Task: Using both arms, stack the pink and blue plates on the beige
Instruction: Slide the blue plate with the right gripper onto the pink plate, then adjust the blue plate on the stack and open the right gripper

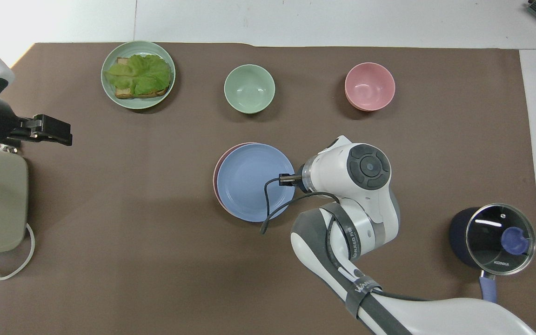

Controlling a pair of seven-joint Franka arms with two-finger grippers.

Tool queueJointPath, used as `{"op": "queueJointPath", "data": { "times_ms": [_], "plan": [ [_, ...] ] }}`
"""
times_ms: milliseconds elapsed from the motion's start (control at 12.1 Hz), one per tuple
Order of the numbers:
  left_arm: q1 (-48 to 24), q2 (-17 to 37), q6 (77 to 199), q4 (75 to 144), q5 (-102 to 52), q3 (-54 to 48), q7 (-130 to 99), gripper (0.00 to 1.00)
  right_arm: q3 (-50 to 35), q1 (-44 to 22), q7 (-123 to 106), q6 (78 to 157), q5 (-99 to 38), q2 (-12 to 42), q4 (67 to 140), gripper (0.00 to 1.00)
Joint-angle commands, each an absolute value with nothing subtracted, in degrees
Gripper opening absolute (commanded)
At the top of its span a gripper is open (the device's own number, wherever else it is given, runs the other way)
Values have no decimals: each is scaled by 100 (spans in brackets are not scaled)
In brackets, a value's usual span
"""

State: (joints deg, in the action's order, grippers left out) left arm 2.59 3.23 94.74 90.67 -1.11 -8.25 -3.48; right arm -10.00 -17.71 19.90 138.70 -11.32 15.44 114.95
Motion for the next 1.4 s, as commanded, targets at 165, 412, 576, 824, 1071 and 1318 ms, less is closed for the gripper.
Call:
{"op": "queueJointPath", "data": {
  "times_ms": [165,412,576,824,1071,1318],
  "plan": [
    [316,290,9396,9070,-18,-861,-334,100,-1028,-1784,1977,13957,-1336,1617,11399,18],
    [316,290,9396,9070,-18,-861,-343,100,-1028,-1758,1934,13957,-1327,1635,11330,66],
    [316,290,9396,9070,-18,-861,-343,100,-1020,-1767,1942,13948,-1292,1687,11172,82],
    [316,290,9396,9070,-18,-861,-334,100,-967,-1601,1934,13835,-1222,1443,11127,100],
    [316,290,9396,9070,-18,-861,-334,100,-967,-899,1864,13484,-1178,942,11127,100],
    [316,290,9396,9070,-18,-861,-334,100,-967,-240,1784,13071,-530,511,11101,100]
  ]
}}
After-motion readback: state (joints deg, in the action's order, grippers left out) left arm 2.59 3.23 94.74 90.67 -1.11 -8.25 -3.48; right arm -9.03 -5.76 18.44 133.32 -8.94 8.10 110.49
